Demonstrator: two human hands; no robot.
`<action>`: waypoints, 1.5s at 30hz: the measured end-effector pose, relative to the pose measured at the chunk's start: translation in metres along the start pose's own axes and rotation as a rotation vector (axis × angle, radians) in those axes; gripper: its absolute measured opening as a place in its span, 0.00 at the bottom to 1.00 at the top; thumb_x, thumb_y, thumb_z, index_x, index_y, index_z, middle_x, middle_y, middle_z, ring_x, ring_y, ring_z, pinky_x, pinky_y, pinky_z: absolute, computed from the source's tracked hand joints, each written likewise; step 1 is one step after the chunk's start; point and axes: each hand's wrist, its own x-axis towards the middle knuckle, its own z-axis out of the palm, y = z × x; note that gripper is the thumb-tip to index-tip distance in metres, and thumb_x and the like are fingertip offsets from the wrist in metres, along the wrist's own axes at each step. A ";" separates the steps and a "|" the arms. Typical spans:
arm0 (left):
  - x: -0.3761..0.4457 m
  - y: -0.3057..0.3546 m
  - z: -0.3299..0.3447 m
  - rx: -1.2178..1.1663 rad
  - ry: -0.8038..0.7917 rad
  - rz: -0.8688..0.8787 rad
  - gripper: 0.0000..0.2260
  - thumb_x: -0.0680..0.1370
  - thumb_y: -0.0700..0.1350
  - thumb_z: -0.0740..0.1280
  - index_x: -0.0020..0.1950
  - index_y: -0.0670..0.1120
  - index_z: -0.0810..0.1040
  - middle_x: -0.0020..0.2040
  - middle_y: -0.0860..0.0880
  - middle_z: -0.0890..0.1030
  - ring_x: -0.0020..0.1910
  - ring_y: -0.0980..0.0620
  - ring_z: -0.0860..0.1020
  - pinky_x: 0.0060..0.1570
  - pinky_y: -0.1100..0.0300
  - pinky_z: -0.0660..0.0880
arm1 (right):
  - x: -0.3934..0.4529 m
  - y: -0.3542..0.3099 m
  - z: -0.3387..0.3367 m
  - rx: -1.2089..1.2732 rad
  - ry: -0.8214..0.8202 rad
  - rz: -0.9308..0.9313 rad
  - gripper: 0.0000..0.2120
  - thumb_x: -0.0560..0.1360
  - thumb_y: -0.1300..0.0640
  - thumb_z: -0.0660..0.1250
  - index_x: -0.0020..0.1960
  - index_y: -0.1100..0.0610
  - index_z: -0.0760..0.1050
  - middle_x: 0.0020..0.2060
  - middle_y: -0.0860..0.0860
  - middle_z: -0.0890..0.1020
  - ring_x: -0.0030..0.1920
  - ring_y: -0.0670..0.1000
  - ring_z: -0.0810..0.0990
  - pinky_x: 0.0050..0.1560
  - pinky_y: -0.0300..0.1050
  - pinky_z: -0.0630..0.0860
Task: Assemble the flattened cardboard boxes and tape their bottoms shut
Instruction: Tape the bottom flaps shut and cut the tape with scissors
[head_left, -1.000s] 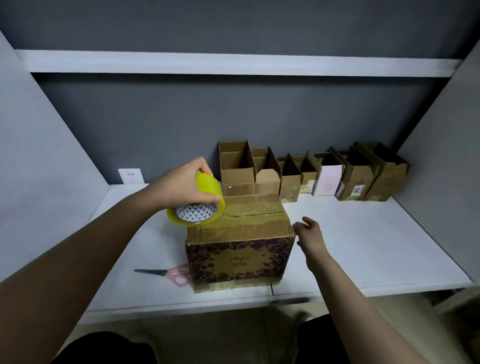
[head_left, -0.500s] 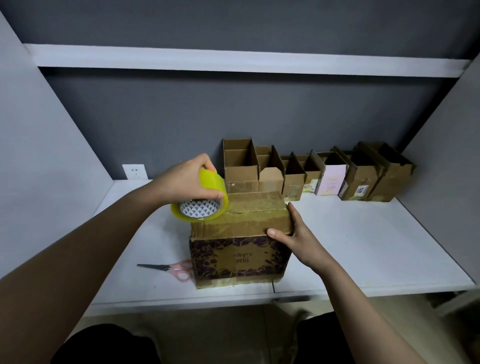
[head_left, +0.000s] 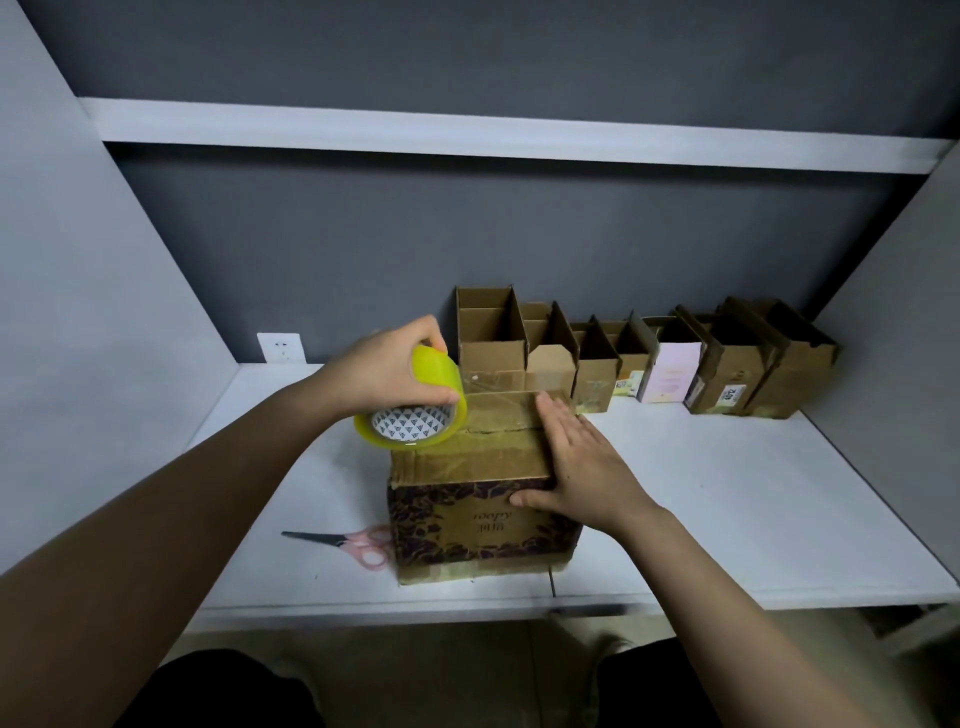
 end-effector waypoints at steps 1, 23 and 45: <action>-0.001 -0.001 0.001 0.050 0.018 0.011 0.21 0.66 0.62 0.74 0.52 0.60 0.70 0.51 0.54 0.77 0.50 0.51 0.75 0.43 0.55 0.76 | 0.001 0.000 0.001 -0.027 -0.004 0.005 0.55 0.69 0.30 0.65 0.78 0.56 0.37 0.78 0.50 0.43 0.77 0.48 0.41 0.74 0.41 0.38; 0.001 0.004 -0.003 0.312 -0.005 0.103 0.22 0.73 0.65 0.65 0.64 0.59 0.73 0.56 0.48 0.76 0.58 0.47 0.74 0.47 0.59 0.67 | 0.010 -0.010 -0.008 -0.040 -0.093 0.040 0.54 0.67 0.29 0.63 0.79 0.55 0.41 0.78 0.50 0.46 0.77 0.49 0.40 0.75 0.48 0.38; -0.001 -0.007 -0.018 0.632 -0.066 0.420 0.18 0.74 0.60 0.67 0.59 0.53 0.72 0.55 0.52 0.75 0.54 0.50 0.74 0.41 0.61 0.61 | 0.019 -0.041 0.010 -0.133 -0.124 -0.043 0.48 0.73 0.31 0.56 0.78 0.58 0.39 0.78 0.53 0.42 0.78 0.51 0.41 0.74 0.43 0.40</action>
